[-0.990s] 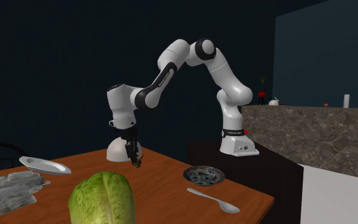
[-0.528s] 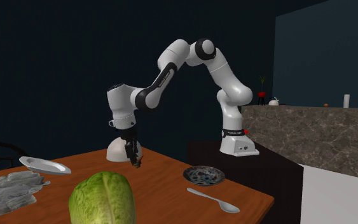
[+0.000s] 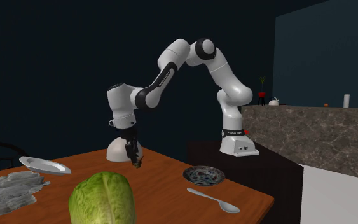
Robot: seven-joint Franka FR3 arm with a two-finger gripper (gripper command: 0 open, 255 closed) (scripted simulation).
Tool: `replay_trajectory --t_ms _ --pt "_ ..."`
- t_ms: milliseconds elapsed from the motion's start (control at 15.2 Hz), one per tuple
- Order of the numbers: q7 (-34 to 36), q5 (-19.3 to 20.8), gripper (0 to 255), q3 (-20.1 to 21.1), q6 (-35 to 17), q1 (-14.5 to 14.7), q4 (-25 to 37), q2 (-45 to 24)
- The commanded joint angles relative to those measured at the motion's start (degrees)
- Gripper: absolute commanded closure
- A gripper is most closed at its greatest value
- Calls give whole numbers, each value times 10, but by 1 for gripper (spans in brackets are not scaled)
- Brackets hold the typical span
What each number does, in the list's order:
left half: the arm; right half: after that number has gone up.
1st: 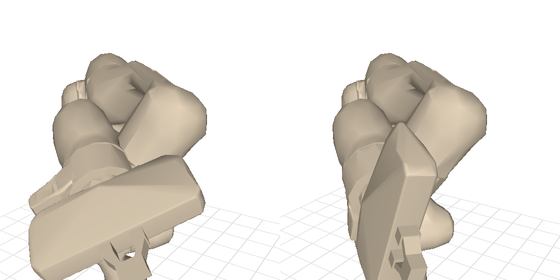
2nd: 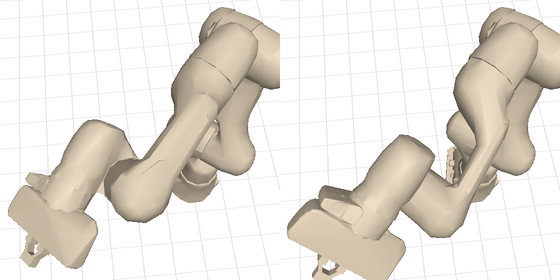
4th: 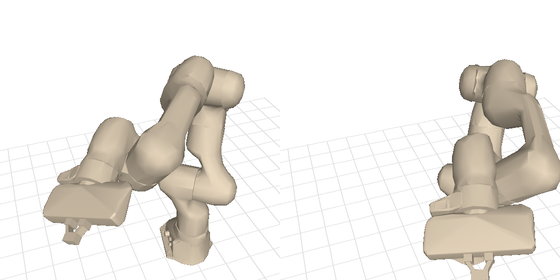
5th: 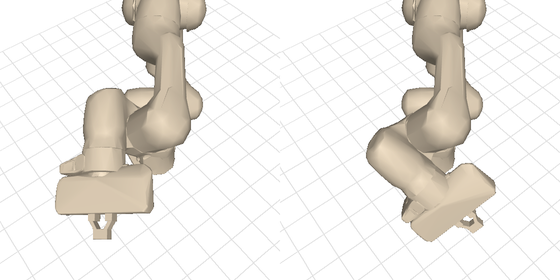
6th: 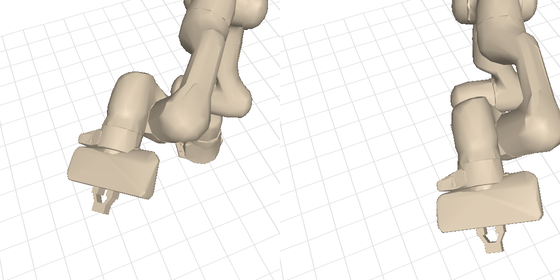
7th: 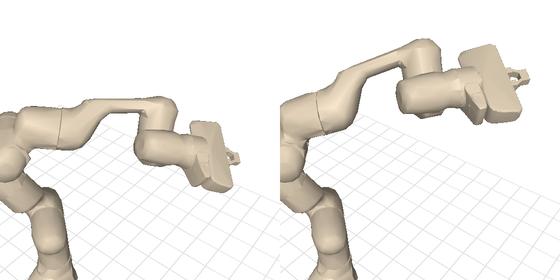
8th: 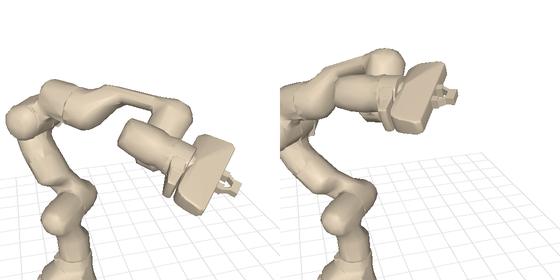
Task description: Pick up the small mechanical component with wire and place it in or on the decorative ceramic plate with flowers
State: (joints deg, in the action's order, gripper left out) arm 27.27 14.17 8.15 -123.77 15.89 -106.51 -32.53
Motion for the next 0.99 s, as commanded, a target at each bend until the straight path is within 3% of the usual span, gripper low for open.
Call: replay_trajectory --t_ms 0,528,594,726,792,924 --pt "-4 -3 255 0 8 -4 -9 0" --pt "-11 -10 255 4 39 -7 -8 33" --pt "-11 -10 0 4 39 -7 -8 33" --pt "-132 -122 0 32 54 -95 30 -5" --pt "-151 -138 0 39 60 -112 39 -14" --pt "-150 -137 0 39 47 -112 31 -20"
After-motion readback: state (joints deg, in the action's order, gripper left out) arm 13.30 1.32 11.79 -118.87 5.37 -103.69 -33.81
